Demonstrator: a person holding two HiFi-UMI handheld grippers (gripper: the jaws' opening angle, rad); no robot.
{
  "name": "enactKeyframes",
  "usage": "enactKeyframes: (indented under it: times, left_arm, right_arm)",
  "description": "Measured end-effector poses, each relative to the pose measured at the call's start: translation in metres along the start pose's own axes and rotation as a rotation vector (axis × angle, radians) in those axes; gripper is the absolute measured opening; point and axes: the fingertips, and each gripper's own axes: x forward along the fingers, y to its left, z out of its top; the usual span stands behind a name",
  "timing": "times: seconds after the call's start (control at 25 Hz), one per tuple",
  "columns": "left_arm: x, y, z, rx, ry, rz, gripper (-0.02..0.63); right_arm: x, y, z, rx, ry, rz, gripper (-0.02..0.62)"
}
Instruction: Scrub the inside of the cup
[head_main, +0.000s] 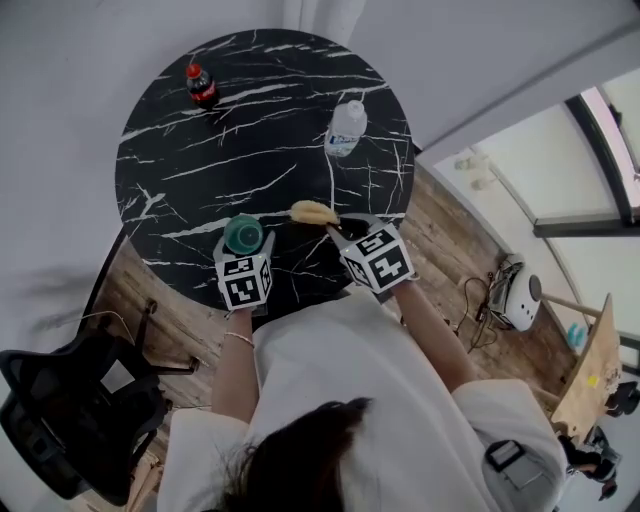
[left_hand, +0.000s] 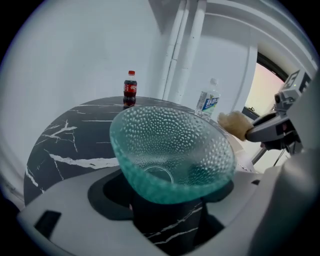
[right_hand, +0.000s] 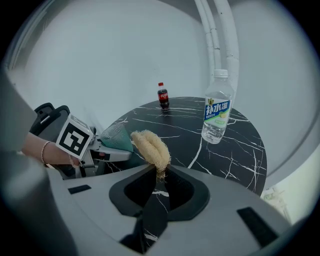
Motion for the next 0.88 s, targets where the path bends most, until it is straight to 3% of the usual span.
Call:
enactKeyframes:
  times: [0.24,0.44,0.56,0.68,0.88]
  left_arm:
    - [-0.008,-0.007,0.011,0.095,-0.019,-0.04,0.364]
    - [-0.017,-0.019,0.018,0.292,0.02,-0.082,0.362]
    - [-0.02,-0.022,0.02,0.388,0.064,-0.108,0.362]
    - [-0.022,-0.024,0.022,0.463,0.108,-0.15,0.36]
    - [-0.027,-0.035,0.019,0.631,0.247,-0.277,0.36]
  right_arm:
    - [0.003,0.004,0.008,-0.039,-0.005,0.009,0.068]
    - [-0.001,0.018,0.04,-0.128,-0.086,0.055,0.067]
    - [-0.008,0.037,0.065,-0.273,-0.145,0.1,0.067]
    - [-0.011,0.049,0.08,-0.484,-0.172,0.075,0.067]
    - [-0.008,0.06,0.085,-0.741,-0.142,0.037,0.067]
